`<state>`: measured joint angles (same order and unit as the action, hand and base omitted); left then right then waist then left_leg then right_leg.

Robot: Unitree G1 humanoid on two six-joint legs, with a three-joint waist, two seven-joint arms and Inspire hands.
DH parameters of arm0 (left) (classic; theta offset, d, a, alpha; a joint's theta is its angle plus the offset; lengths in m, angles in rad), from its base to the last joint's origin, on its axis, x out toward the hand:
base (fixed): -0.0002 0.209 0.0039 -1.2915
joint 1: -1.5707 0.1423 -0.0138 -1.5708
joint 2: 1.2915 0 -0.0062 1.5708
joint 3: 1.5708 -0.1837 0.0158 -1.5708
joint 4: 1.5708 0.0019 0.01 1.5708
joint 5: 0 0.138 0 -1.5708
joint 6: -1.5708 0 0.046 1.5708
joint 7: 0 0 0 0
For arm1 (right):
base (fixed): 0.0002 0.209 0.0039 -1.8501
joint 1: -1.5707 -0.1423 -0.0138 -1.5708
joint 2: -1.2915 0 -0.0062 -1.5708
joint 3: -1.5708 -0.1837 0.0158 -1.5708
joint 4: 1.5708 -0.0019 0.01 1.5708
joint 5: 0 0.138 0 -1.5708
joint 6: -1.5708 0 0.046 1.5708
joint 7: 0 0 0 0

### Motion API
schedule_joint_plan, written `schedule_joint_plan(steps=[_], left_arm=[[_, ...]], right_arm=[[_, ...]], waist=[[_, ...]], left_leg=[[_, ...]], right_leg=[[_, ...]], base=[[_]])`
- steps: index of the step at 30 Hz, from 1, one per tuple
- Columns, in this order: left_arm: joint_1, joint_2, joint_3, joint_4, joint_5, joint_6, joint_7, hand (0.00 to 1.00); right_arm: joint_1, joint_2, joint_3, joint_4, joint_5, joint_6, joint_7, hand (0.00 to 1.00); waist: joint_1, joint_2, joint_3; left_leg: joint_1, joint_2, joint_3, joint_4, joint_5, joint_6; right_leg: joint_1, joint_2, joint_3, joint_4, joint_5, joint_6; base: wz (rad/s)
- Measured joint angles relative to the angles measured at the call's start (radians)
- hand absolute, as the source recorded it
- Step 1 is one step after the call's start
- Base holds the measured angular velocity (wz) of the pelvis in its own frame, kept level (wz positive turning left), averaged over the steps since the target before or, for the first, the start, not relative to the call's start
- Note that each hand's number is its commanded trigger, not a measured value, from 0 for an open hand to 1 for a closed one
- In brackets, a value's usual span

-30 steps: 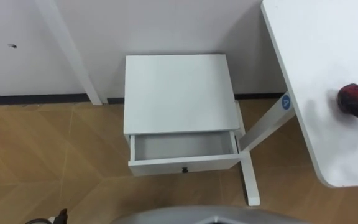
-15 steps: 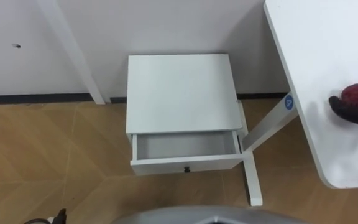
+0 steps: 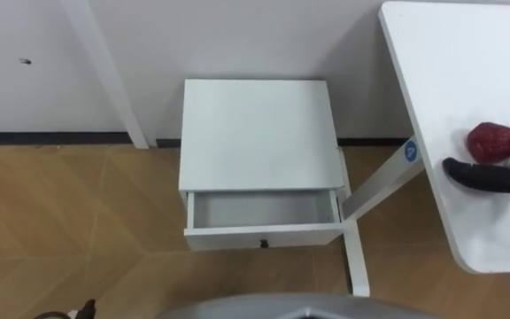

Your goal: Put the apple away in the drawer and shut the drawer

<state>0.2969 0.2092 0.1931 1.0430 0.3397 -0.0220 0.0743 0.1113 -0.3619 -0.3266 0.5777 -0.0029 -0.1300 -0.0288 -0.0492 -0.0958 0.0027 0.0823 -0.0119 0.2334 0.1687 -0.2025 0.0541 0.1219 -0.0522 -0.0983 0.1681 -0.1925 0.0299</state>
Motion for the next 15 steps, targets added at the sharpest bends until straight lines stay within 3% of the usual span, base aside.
schedule_joint_plan(steps=[9,15], left_arm=[[-0.006,0.018,0.000,0.036,0.005,0.001,0.001,0.00],[-0.010,0.018,-0.002,0.045,0.005,0.001,0.001,0.00]], right_arm=[[-0.018,-0.073,-0.009,0.072,-0.003,-0.005,-0.005,1.00],[-0.050,-0.087,-0.008,0.128,-0.003,-0.010,-0.011,1.00]], waist=[[0.000,0.000,-0.0001],[0.003,-0.003,0.0010]], left_leg=[[0.001,0.000,-0.025,0.004,0.001,-0.002],[0.000,0.000,-0.035,0.003,0.002,-0.003]], right_leg=[[0.008,-0.001,-0.034,-0.001,0.000,0.000],[0.014,0.000,-0.046,-0.001,0.000,0.000]], base=[[0.08],[0.06]])
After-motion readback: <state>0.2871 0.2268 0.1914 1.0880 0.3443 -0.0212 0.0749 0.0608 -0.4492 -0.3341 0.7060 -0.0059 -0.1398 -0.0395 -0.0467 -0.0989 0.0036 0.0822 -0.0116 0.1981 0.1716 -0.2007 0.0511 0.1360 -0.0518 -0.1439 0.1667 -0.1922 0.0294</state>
